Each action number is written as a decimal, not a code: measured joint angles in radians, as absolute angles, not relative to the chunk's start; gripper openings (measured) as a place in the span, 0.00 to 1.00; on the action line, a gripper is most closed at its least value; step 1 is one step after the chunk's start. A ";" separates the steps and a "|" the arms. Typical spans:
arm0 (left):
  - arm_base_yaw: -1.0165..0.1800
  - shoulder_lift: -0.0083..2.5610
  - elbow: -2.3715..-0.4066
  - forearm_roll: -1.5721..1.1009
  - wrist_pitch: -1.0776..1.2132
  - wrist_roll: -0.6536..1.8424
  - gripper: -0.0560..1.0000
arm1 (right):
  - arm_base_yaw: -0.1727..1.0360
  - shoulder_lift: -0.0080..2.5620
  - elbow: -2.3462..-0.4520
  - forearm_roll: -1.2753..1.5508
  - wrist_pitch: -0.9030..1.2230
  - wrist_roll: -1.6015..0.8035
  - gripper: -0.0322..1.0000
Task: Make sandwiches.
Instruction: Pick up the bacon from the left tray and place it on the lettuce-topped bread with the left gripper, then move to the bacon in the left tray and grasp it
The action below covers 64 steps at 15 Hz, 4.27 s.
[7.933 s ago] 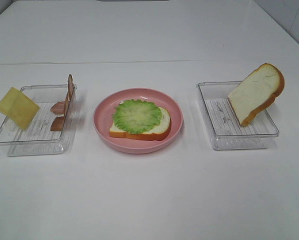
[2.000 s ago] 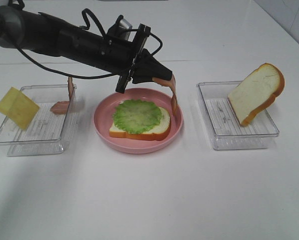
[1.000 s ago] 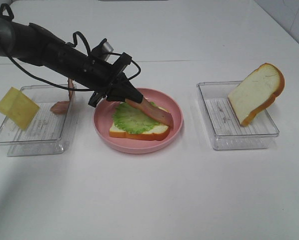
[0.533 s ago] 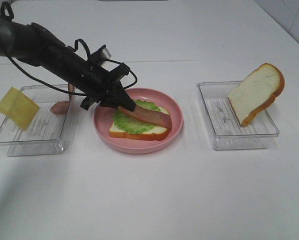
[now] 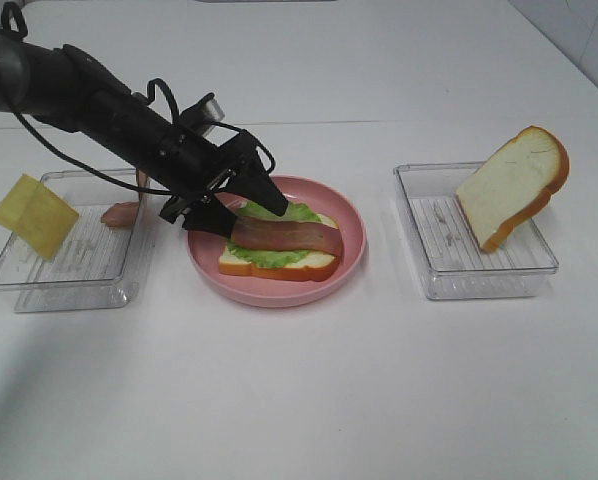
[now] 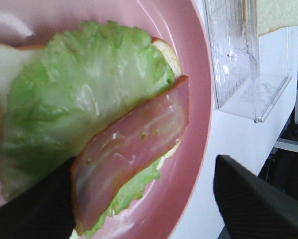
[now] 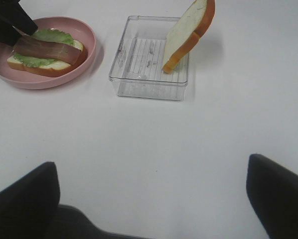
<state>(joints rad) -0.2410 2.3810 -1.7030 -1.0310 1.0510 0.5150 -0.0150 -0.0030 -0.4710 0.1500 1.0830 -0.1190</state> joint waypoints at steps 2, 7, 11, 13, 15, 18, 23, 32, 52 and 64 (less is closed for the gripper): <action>-0.241 2.369 -1.703 -1.027 1.075 0.515 0.74 | -0.015 -0.003 -0.471 0.150 1.083 -0.119 0.98; -0.241 2.367 -1.828 -0.848 1.157 0.341 0.74 | -0.015 -0.003 -0.471 0.150 1.083 -0.119 0.98; -0.240 2.358 -1.975 -0.587 1.206 0.147 0.74 | -0.015 -0.003 -0.471 0.150 1.083 -0.119 0.98; -0.239 2.315 -2.008 -0.565 1.206 0.106 0.74 | -0.015 -0.003 -0.471 0.150 1.083 -0.119 0.98; -0.239 2.218 -2.011 -0.503 1.208 0.062 0.74 | -0.015 -0.003 -0.471 0.150 1.083 -0.119 0.98; -0.239 2.078 -2.011 -0.285 1.210 -0.038 0.74 | -0.015 -0.003 -0.471 0.150 1.083 -0.119 0.98; -0.239 1.963 -2.013 -0.055 1.213 -0.184 0.74 | -0.015 -0.003 -0.471 0.150 1.083 -0.119 0.98; -0.239 2.124 -1.958 -0.062 1.217 -0.285 0.74 | -0.015 -0.003 -0.471 0.150 1.083 -0.119 0.98; -0.183 2.333 -1.993 -0.120 1.201 -0.269 0.74 | -0.015 -0.003 -0.471 0.168 1.083 -0.119 0.98; -0.189 2.382 -1.994 -0.154 1.114 -0.246 0.32 | -0.015 -0.003 -0.471 0.168 1.083 -0.119 0.98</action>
